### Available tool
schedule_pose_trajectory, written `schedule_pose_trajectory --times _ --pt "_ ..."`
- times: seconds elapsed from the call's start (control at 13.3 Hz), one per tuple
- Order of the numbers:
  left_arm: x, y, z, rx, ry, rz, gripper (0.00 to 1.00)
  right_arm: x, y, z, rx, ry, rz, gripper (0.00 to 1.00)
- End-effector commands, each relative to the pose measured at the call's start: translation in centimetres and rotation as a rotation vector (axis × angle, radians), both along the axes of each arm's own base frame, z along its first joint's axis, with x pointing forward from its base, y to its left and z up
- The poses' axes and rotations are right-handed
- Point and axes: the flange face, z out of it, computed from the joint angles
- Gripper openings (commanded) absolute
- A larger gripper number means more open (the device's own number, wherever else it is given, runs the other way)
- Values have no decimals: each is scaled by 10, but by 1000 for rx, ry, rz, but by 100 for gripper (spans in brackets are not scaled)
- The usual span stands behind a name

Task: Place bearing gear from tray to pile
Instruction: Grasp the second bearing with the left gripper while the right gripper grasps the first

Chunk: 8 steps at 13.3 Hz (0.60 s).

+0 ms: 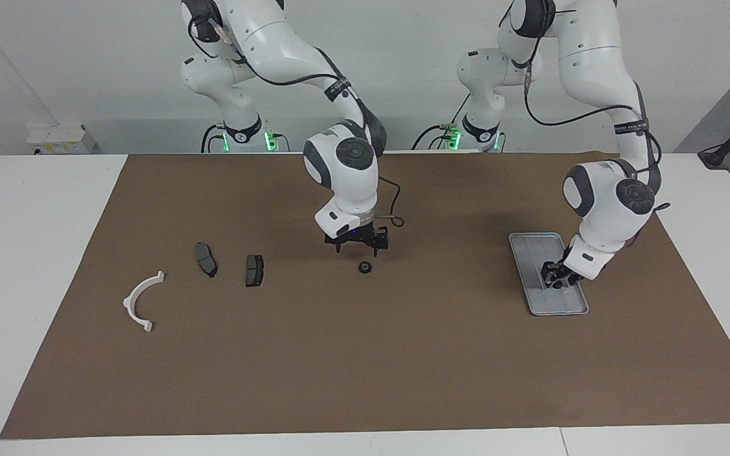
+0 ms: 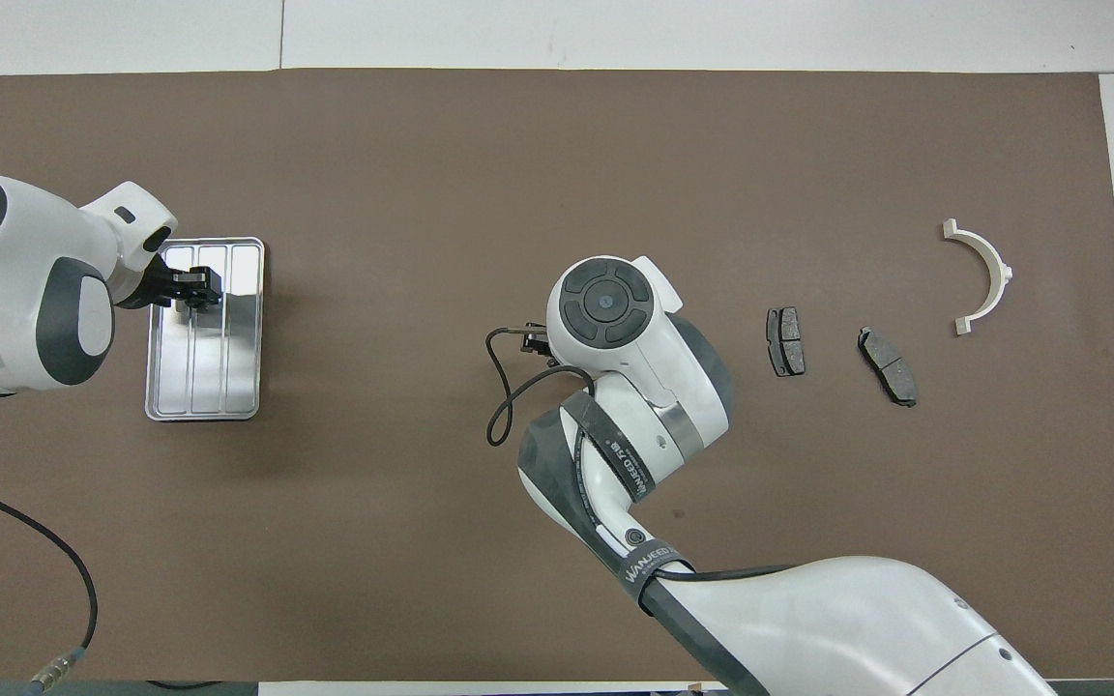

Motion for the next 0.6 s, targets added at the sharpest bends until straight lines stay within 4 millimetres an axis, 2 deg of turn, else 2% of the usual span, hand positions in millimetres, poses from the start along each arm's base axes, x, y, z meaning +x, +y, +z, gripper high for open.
schedule_pose_trajectory --times 0.0,0.3,0.53 --pt "-8 -3 0 11 -19 2 64 -6 -1 -14 7 5 -58 98" --pt "-8 -3 -1 11 -17 2 61 -3 2 -30 12 -1 -65 98" --pt "-8 -3 -2 11 -16 2 56 8 9 -18 28 -21 -64 98"
